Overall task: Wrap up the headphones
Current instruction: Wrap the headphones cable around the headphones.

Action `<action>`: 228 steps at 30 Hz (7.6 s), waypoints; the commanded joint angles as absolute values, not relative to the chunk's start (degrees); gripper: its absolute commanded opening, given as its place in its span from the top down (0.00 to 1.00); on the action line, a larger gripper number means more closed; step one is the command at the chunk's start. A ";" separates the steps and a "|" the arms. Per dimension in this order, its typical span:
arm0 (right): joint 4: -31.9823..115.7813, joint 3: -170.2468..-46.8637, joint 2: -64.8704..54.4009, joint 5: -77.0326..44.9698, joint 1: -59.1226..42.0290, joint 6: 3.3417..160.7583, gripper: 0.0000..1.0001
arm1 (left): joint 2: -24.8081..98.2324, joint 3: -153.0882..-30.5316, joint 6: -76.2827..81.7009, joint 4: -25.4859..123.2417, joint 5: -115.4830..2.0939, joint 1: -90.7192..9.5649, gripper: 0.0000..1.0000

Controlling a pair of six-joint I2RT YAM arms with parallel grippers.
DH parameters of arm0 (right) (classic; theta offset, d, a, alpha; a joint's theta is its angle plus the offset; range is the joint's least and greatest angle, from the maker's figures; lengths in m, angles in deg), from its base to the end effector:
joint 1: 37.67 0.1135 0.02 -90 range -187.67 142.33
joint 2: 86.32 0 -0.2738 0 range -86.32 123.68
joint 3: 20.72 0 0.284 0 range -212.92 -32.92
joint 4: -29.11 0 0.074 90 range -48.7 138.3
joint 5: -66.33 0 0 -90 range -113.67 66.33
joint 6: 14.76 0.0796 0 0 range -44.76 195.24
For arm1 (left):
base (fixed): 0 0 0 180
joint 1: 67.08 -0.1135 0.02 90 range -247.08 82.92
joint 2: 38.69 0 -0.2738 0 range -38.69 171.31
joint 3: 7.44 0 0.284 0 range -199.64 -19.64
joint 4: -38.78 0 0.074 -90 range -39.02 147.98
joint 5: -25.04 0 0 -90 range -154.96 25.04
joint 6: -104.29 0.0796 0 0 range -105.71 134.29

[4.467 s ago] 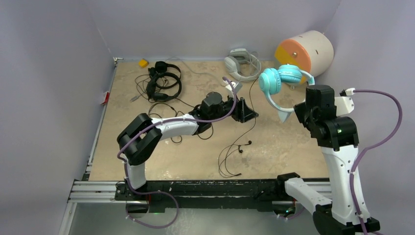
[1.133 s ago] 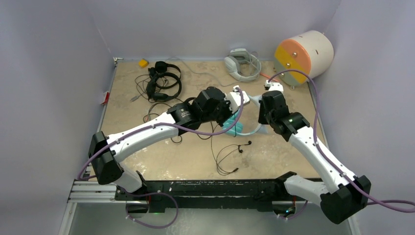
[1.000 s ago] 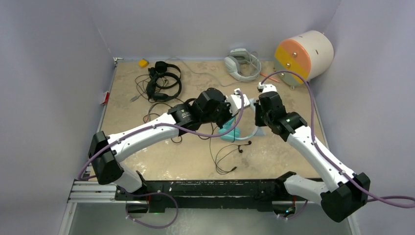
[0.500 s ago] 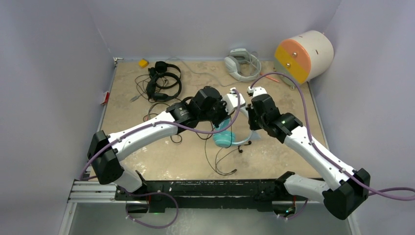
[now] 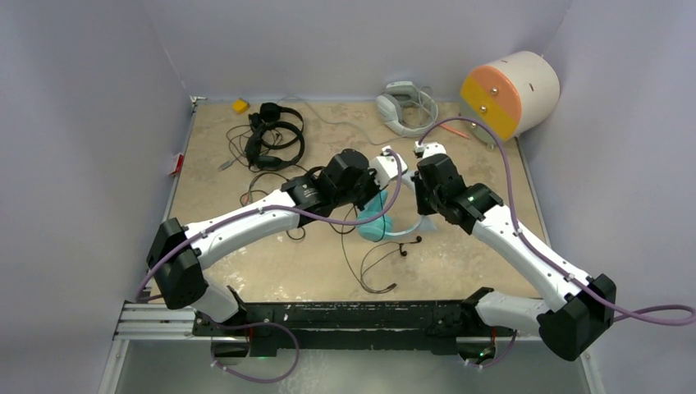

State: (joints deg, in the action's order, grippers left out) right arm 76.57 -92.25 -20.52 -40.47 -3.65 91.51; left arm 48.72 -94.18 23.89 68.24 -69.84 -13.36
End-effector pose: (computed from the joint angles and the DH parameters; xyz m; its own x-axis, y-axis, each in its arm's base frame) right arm 0.2635 0.1501 0.2916 -0.6296 -0.1014 -0.7703 -0.1880 0.9819 0.0244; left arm 0.2565 -0.3380 0.3067 -0.1662 0.5072 -0.8457 0.7986 0.5723 0.1863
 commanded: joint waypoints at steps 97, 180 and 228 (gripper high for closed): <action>96.79 -131.53 -21.11 -33.87 -2.44 105.60 1.00 | 55.32 -62.73 -7.61 -6.30 -44.12 -28.05 0.22; 82.19 -105.55 -9.07 -65.57 -8.99 102.57 1.00 | 44.54 -81.13 19.24 46.03 -90.78 -11.88 1.00; 93.41 -112.68 -9.97 -48.04 -8.05 97.86 1.00 | 33.87 -63.67 10.65 25.22 -77.90 -19.46 0.78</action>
